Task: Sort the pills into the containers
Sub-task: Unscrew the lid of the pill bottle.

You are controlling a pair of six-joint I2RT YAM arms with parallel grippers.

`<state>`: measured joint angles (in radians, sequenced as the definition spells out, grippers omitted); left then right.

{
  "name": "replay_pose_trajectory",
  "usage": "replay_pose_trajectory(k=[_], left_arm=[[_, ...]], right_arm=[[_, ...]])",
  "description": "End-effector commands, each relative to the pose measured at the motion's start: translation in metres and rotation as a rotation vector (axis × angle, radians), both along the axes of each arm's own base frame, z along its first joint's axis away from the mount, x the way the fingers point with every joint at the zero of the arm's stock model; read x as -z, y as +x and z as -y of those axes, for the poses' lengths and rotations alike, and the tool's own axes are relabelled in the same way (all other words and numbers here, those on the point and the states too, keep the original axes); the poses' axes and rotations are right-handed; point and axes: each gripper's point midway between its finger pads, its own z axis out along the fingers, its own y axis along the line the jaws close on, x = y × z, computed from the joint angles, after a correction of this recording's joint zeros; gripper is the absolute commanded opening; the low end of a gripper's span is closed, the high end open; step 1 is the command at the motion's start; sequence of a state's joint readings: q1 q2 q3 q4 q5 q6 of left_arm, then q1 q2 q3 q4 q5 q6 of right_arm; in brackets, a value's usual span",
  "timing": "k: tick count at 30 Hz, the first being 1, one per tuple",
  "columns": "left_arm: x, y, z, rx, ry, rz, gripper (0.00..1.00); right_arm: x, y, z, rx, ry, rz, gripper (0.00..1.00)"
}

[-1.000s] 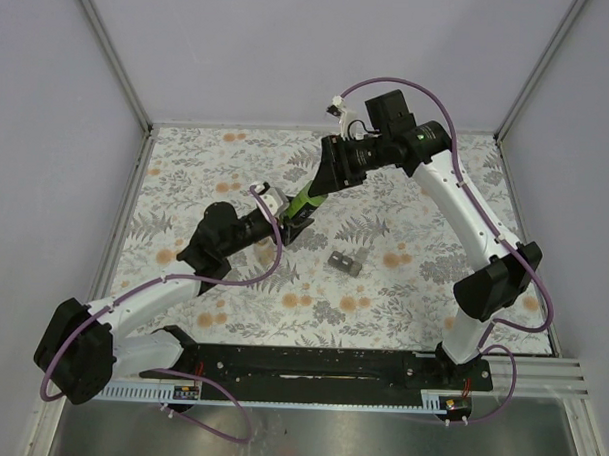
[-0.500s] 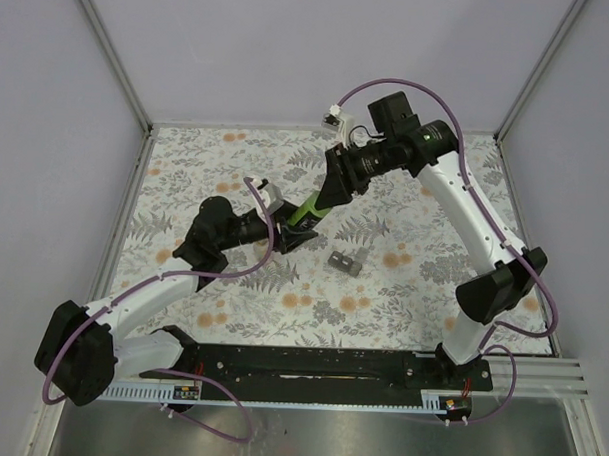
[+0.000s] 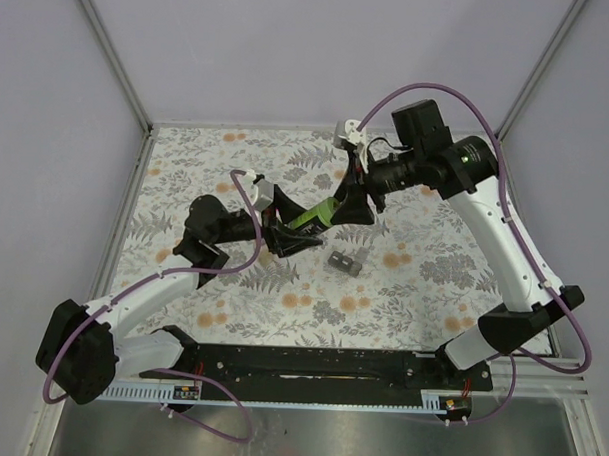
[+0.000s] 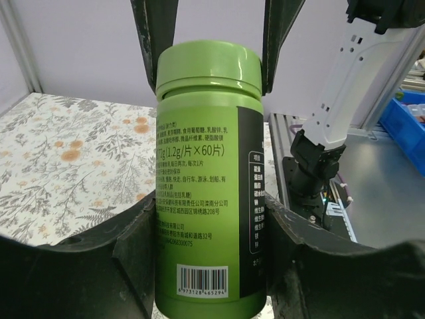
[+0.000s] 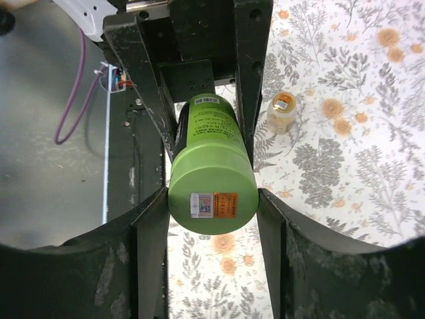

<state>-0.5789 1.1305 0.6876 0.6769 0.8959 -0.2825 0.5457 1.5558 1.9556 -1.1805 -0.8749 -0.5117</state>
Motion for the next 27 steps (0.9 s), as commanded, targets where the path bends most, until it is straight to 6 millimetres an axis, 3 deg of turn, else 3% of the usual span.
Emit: replay_pose_trajectory(k=[1, 7, 15, 21, 27], left_arm=[[-0.018, -0.035, -0.002, 0.180, -0.020, 0.070, 0.00], [-0.014, -0.032, -0.002, 0.162, -0.013, 0.082, 0.00], [-0.005, -0.017, -0.002, 0.078, 0.002, 0.123, 0.00], [-0.004, -0.004, -0.003, 0.002, -0.002, 0.152, 0.00], [-0.001, 0.019, -0.005, -0.122, 0.007, 0.163, 0.00]], right_arm=[[-0.018, 0.036, 0.017, 0.051, -0.036, 0.336, 0.64], [-0.024, 0.035, 0.017, 0.072, -0.019, 0.318, 0.87], [-0.041, 0.024, 0.009, 0.166, 0.053, 0.112, 0.99], [-0.043, 0.021, 0.006, 0.251, 0.063, -0.049, 0.99], [-0.014, 0.039, 0.004, 0.403, -0.029, -0.239, 1.00]])
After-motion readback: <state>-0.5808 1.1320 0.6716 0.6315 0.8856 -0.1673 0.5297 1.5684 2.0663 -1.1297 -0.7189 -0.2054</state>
